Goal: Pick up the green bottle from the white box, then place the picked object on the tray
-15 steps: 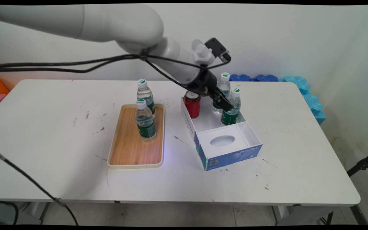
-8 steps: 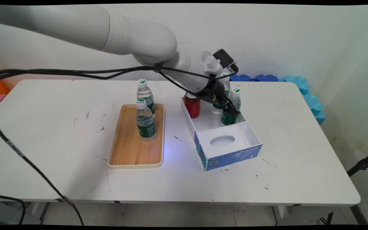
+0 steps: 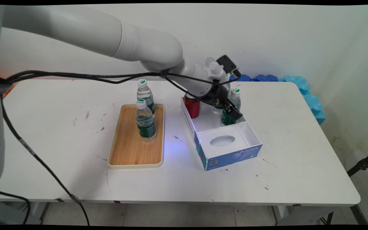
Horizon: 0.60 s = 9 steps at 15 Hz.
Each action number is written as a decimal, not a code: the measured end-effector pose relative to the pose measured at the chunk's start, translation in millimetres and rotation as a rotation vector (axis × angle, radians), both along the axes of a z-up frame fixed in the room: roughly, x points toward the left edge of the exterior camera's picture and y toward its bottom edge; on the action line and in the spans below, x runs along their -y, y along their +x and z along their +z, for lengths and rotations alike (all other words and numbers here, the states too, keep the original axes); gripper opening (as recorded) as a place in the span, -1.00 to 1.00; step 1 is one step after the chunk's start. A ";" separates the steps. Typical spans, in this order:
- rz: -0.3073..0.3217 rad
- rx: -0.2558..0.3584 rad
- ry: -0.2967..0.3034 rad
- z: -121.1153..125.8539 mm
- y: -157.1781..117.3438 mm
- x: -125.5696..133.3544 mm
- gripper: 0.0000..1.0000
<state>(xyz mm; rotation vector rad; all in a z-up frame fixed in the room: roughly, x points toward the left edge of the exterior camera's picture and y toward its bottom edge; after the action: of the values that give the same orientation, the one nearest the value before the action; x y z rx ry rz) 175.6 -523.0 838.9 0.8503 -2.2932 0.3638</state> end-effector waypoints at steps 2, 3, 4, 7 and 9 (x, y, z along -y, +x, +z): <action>-0.002 -0.003 -0.003 -3.1 -1.2 2.2 -1.00; -0.004 -0.006 -0.004 -4.3 -1.7 2.6 -1.00; -0.006 -0.007 -0.004 -4.8 -1.5 2.5 -1.00; -0.005 -0.011 0.003 -1.0 0.7 -1.9 -1.00; 0.002 -0.017 0.003 6.8 3.8 -6.5 -1.00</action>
<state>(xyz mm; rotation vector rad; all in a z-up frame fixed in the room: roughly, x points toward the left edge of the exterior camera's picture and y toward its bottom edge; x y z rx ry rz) 179.3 -516.5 845.7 0.8538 -2.2779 0.3522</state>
